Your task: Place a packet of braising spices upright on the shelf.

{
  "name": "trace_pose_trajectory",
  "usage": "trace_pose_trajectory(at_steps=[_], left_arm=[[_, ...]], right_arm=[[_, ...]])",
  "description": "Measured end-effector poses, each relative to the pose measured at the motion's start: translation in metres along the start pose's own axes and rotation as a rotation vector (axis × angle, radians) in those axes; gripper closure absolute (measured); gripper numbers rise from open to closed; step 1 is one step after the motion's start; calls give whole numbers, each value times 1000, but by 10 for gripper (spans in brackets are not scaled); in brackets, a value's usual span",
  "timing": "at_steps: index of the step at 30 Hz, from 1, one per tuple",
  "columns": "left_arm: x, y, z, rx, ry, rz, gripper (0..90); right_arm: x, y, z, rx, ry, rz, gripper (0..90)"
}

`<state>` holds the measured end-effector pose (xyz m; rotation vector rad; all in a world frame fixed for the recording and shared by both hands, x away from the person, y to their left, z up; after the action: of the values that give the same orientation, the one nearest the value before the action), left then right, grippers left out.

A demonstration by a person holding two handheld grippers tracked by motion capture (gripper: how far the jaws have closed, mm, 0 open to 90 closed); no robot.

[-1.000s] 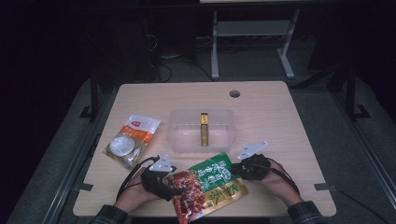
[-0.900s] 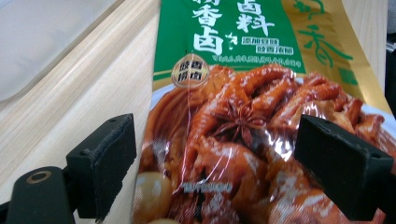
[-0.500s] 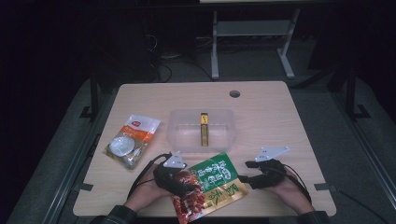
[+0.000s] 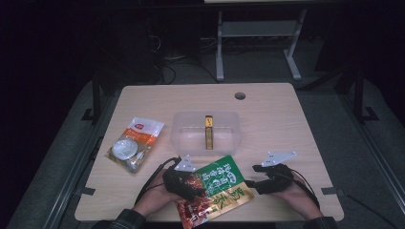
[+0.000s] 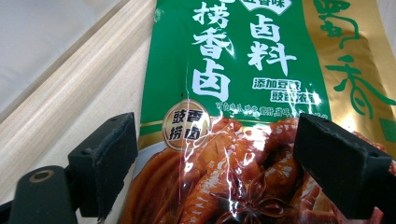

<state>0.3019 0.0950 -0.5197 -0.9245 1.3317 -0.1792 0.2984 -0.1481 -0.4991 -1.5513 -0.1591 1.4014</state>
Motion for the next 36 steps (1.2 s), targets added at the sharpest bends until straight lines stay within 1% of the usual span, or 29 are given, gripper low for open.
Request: trace_pose_trajectory(at_steps=[2,3,6,8,9,10,11,14,15,16,17,19,21,24,28,29,33,34,36], left_arm=[[0,0,-2,9,-2,-2,165],[-1,0,-4,25,-2,7,197],[-3,-1,-8,51,1,18,302],[-4,-1,-10,59,0,21,388],[-4,-2,-10,61,-9,19,426],[-4,-2,-10,61,-9,19,525],[-4,-2,-10,62,-12,19,525],[-5,-2,-8,64,-20,18,642],[-4,-3,-8,60,-21,17,740],[-4,-3,-8,56,-20,17,740],[-4,-3,-8,57,-20,19,769],[-4,-4,-8,60,-21,20,822],[-4,-4,-8,59,-22,22,831],[-4,-4,-9,67,-16,22,871],[-5,-4,-7,43,6,10,890],[-6,-4,-8,37,14,6,892],[-13,-3,-6,37,53,2,895],[-13,-4,-7,23,57,-11,895],[-17,-5,-8,20,68,-28,896]], right_arm=[[0,0,0,-2,4,1,327],[-1,0,0,-2,4,1,327],[-1,0,-1,-2,7,-3,327],[-2,-1,-1,-3,10,-5,327],[-2,-1,-1,-1,10,-5,327],[-2,-1,-1,-1,10,-5,327],[-2,-1,-2,-2,11,-11,327],[-4,-2,-2,3,16,-18,327],[-5,-2,-3,7,23,-21,327],[-5,-2,-3,7,23,-21,327],[-5,-3,-4,2,29,-23,327],[-6,-3,-5,11,35,-29,327],[-6,-4,-5,11,38,-31,327],[-7,-4,-6,12,42,-36,327],[-8,-4,-8,16,45,-38,327],[-8,-4,-9,10,47,-41,327],[-10,-4,-12,27,56,-54,326],[-11,-5,-12,35,51,-56,327],[-12,-6,-14,40,55,-66,327]])
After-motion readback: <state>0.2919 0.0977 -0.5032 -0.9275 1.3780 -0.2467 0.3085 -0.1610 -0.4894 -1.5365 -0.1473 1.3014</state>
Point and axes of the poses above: each handheld gripper's, and its own axes: x roughly forward along the jaws, y roughly out of its underside, z roughly to its left, the point moved 7 cm from there along x, roughly forward along the jaws, and after that the axes turned 3 degrees about -y, right-handed, at the moved point
